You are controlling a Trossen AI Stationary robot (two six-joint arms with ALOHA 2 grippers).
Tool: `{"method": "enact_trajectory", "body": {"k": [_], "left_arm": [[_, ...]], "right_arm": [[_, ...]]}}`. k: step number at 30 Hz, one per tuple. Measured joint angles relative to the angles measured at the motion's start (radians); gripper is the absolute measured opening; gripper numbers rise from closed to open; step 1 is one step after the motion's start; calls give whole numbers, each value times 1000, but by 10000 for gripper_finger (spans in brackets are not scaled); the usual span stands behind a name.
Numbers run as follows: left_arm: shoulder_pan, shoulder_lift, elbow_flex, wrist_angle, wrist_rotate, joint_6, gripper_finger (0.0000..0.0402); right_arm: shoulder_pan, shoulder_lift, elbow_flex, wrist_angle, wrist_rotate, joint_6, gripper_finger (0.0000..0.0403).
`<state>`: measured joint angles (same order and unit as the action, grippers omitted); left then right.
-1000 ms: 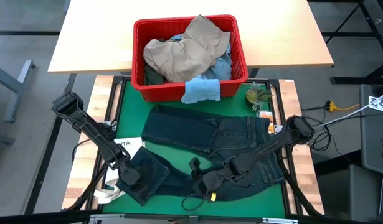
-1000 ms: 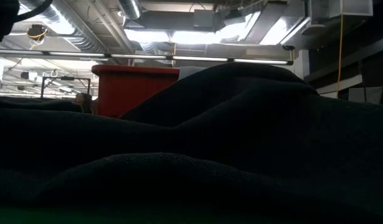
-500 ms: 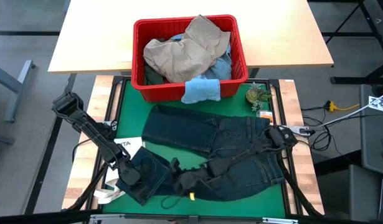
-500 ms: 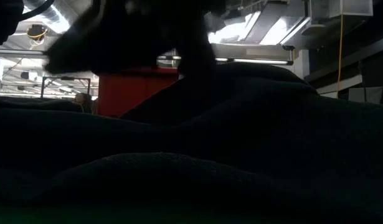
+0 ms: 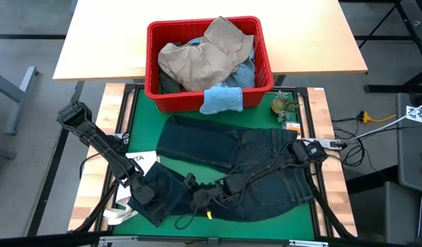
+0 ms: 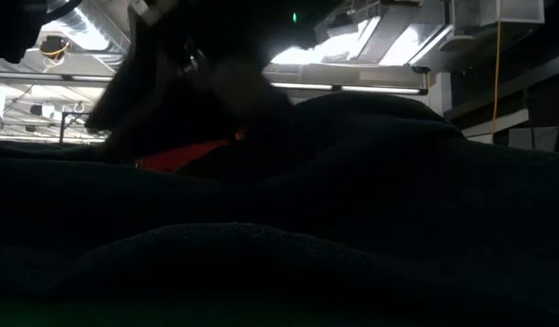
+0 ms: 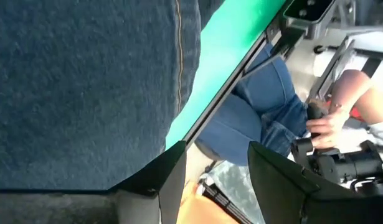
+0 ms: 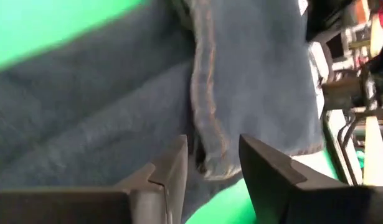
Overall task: Fold Laundry from Bin
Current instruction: Fold the dark blue pants
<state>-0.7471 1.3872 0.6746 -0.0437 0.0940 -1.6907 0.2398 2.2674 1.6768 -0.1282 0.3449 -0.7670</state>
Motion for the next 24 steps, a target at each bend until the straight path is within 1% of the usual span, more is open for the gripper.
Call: {"method": "enact_trajectory", "body": {"k": [3,9,11,13,15,19,20,21,24], "left_arm": [[0,0,0,2,-7,0,165],[0,0,0,5,-13,0,165],[0,0,0,5,-28,0,165],[0,0,0,6,-40,0,165],[0,0,0,8,-52,1,165],[0,0,0,11,-91,3,165],[0,0,0,13,-106,11,165],[0,0,0,23,-122,20,165],[0,0,0,66,-180,46,165]], "right_arm": [[-5,13,0,17,57,-1,145],[-34,12,-1,19,37,-9,145],[-40,12,-1,23,31,-9,138],[-45,12,-1,22,14,-9,123],[-50,20,-1,32,-26,-10,97],[-53,47,-1,66,-69,-10,24],[-53,57,-1,66,-73,-11,13],[-53,64,-1,73,-76,-11,9],[-53,72,-1,75,-76,-1,19]]}}
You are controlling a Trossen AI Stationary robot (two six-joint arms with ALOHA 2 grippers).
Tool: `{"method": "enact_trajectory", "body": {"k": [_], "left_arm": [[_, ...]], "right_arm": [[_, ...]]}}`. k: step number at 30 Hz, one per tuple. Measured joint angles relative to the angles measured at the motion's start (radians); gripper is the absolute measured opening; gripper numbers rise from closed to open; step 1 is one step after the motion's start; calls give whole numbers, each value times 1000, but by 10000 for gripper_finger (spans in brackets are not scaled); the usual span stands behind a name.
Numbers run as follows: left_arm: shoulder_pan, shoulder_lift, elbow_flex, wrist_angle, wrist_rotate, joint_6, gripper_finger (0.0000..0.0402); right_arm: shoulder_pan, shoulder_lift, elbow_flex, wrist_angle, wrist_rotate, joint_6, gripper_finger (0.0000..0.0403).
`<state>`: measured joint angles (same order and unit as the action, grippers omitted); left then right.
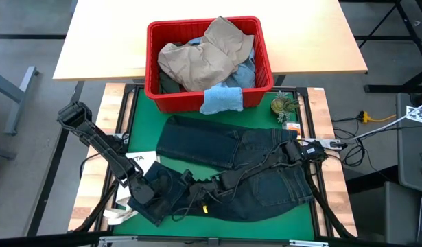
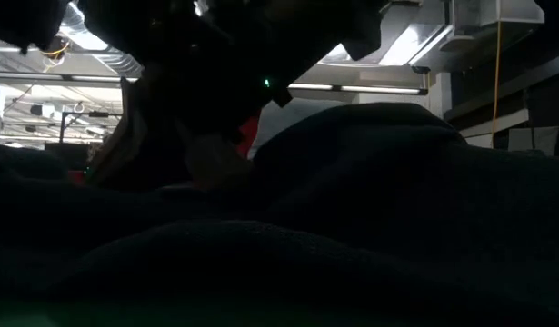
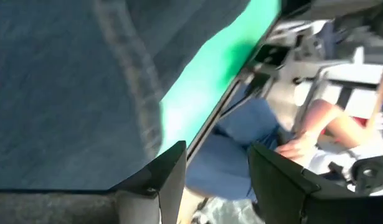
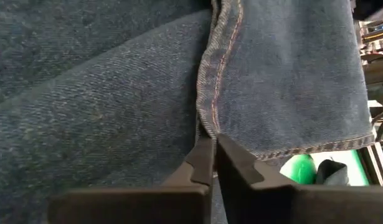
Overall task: Fold Laundry from Bin
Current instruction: Fold the dark blue pants
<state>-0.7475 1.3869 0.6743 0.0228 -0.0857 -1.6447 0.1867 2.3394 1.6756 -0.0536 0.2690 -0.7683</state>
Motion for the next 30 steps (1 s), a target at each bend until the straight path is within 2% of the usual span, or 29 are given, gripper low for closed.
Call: {"method": "enact_trajectory", "body": {"k": [5,15,23,30], "left_arm": [[0,0,0,43,-39,24,165],[-3,-29,0,-4,-66,15,165],[-42,-180,0,-140,-128,-9,165],[-87,-353,0,-364,-220,-56,165]], "right_arm": [[-7,1,32,-38,-1,2,5],[-25,1,252,-213,-3,4,5],[-61,1,362,-311,-19,4,4],[-92,1,425,-313,-23,4,2]]}}
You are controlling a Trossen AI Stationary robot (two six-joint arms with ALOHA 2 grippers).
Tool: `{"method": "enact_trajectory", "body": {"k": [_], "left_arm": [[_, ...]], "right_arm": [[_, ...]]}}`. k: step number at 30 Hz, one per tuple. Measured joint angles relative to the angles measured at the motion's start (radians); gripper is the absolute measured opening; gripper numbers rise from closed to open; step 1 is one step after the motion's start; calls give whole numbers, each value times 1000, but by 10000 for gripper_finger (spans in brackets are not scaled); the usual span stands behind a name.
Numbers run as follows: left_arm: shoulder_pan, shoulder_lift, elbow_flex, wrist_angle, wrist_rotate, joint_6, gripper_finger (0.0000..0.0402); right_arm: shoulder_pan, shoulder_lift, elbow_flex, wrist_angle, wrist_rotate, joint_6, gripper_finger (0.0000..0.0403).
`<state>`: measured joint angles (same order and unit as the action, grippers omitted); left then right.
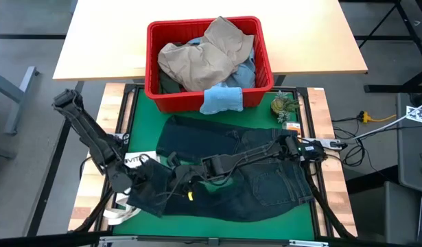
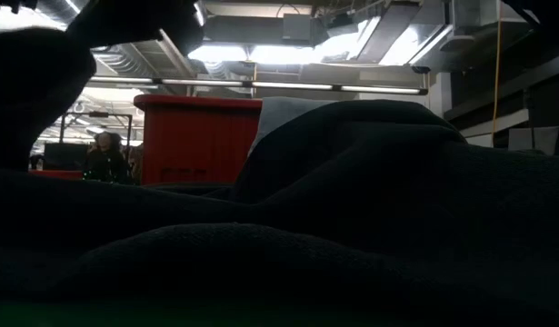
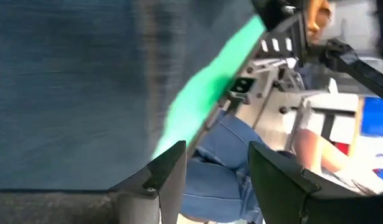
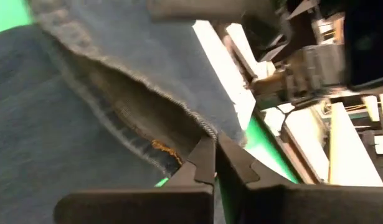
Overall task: Fold Laundry from Bin
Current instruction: Fold the dark blue pants
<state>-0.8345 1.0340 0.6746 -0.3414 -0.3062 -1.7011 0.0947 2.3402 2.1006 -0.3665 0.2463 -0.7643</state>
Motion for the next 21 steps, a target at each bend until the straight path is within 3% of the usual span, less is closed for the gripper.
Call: {"method": "enact_trajectory", "body": {"k": [3,9,21], "left_arm": [[-8,-65,0,-123,-42,-26,165],[5,-105,0,-286,-228,-46,165],[154,-51,0,-240,-233,-47,165]], "right_arm": [[-20,0,8,7,-1,0,2],[-76,0,8,20,-22,68,2],[-121,0,8,25,-83,153,2]]}}
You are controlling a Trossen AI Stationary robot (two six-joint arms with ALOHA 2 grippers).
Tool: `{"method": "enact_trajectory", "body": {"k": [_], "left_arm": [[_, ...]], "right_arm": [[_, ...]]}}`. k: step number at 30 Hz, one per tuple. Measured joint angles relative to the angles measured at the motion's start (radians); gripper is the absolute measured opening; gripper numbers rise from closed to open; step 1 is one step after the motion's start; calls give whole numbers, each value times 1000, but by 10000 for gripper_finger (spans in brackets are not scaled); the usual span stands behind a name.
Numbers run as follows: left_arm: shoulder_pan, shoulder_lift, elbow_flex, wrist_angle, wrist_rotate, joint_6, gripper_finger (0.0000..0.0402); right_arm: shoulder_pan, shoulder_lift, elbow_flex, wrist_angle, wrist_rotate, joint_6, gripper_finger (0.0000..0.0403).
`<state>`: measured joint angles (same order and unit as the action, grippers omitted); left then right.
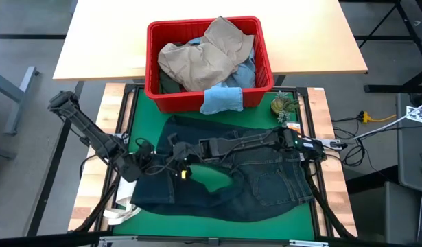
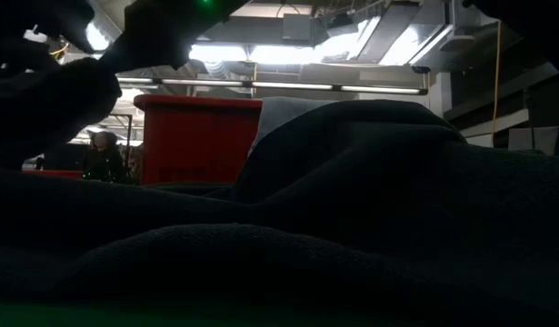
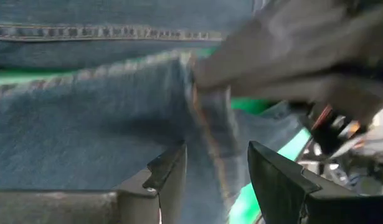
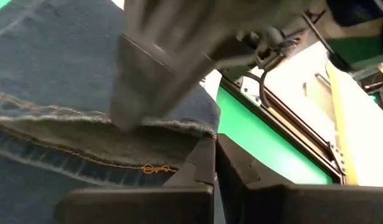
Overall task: Fold Laundry from Bin
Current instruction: Fold the dark blue pants
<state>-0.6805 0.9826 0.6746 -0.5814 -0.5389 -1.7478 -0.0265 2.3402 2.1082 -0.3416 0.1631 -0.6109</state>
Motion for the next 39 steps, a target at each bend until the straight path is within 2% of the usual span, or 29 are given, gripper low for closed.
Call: {"method": "enact_trajectory", "body": {"k": [7,14,21,29,35,39], "left_arm": [[44,5,0,12,13,-31,165],[95,54,2,-11,122,-30,165],[109,72,1,-10,95,-59,165],[110,73,0,92,67,-57,165],[110,72,0,84,78,-76,165],[111,72,0,8,74,-96,164]], "right_arm": [[1,0,0,0,0,0,2],[10,0,-4,-26,1,-3,3],[16,-3,0,8,2,1,3],[14,-4,0,7,51,90,3],[14,-4,0,0,57,112,3],[13,-3,0,-4,80,162,3]]}}
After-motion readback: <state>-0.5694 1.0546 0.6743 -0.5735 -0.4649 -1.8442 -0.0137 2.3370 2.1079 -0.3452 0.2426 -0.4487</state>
